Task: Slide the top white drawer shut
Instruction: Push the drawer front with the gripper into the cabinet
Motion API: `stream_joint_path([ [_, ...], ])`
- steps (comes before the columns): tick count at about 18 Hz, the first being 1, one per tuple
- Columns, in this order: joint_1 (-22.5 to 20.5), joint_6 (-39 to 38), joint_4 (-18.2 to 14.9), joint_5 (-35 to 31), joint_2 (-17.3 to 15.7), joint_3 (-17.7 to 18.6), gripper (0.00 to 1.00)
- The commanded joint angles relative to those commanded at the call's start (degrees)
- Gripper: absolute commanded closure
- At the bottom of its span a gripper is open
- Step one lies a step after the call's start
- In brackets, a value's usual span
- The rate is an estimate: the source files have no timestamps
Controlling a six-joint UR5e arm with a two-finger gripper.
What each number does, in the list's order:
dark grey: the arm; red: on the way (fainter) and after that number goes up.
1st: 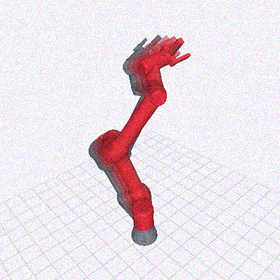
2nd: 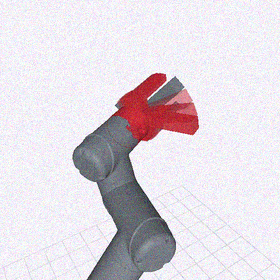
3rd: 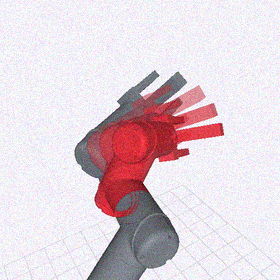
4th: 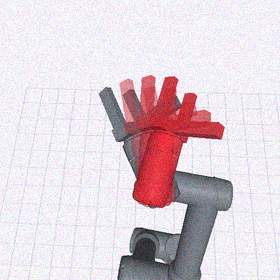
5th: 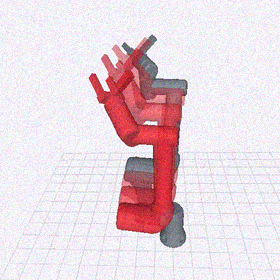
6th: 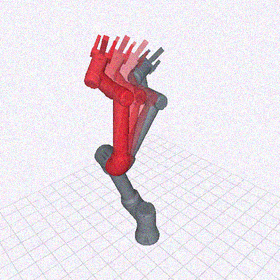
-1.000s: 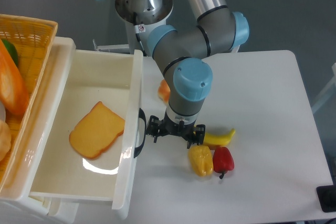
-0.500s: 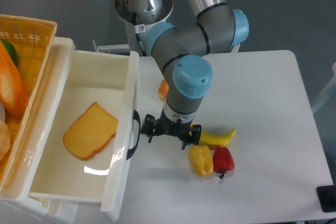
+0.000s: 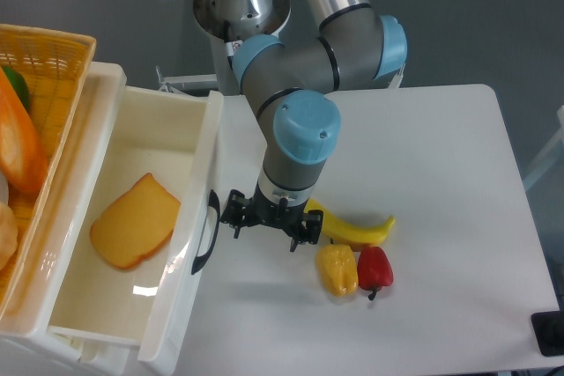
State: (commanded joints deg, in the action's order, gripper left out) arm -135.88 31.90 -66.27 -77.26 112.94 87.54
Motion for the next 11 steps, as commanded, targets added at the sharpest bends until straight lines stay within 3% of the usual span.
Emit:
stream_joint_path([
  [11,3.1,0.0,0.0,-0.1,-0.5,0.3,0.0],
])
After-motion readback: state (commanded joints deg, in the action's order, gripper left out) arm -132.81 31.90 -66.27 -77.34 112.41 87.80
